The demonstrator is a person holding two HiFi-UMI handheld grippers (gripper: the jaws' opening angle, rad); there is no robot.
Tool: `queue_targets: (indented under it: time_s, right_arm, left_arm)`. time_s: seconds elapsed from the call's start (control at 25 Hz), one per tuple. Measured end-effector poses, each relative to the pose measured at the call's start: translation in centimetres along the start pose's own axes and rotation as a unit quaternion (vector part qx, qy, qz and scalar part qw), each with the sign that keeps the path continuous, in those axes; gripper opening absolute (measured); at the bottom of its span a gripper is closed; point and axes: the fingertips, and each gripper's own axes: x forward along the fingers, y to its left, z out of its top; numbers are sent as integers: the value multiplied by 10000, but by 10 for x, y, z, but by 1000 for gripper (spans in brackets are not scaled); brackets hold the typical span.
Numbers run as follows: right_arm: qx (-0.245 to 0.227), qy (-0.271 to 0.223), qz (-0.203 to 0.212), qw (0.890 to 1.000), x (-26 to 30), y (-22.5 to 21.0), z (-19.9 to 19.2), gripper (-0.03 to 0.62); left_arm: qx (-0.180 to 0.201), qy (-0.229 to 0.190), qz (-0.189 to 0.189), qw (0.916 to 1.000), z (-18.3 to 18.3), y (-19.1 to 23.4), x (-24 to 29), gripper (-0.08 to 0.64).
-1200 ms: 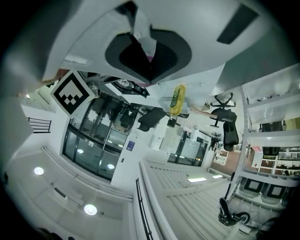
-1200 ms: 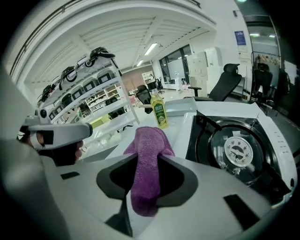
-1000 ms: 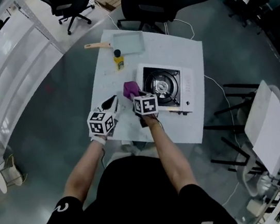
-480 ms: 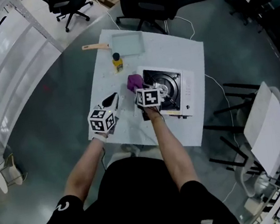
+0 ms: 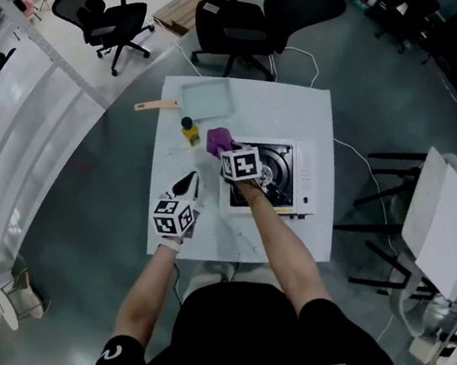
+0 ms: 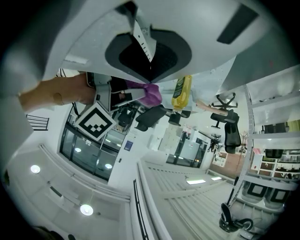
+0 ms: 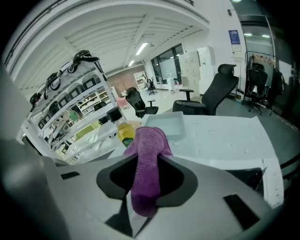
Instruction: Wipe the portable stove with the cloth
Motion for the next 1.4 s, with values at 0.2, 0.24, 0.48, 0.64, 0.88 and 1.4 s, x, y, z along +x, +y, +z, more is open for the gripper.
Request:
queue_targets:
  time_s: [0.2, 0.24, 0.48, 0.64, 0.88, 1.4]
  right_arm:
    - [-191, -97, -86, 9997, 8, -23, 42, 106]
    - [-235, -67, -115, 9996, 10, -28, 44, 106]
    - [-164, -95, -180, 9997, 12, -52, 45, 106]
    - [-70, -84, -218, 9997, 8, -69, 40, 106]
    - [90, -117, -270, 9995, -3, -96, 29, 106]
    - [298, -138, -725, 9968, -51, -172, 7, 106]
  left_arm:
    - [0, -38, 53, 10000, 11, -6, 15, -2]
    - [-8, -41, 63, 10000, 12, -7, 18, -2]
    - [-71, -57, 126, 9999, 17, -16, 30, -2]
    - [-83, -28, 142, 9999, 15, -22, 40, -2]
    - [-61, 16, 41, 10000, 13, -46, 58, -2]
    - [70, 126, -267, 9995, 8, -101, 89, -2]
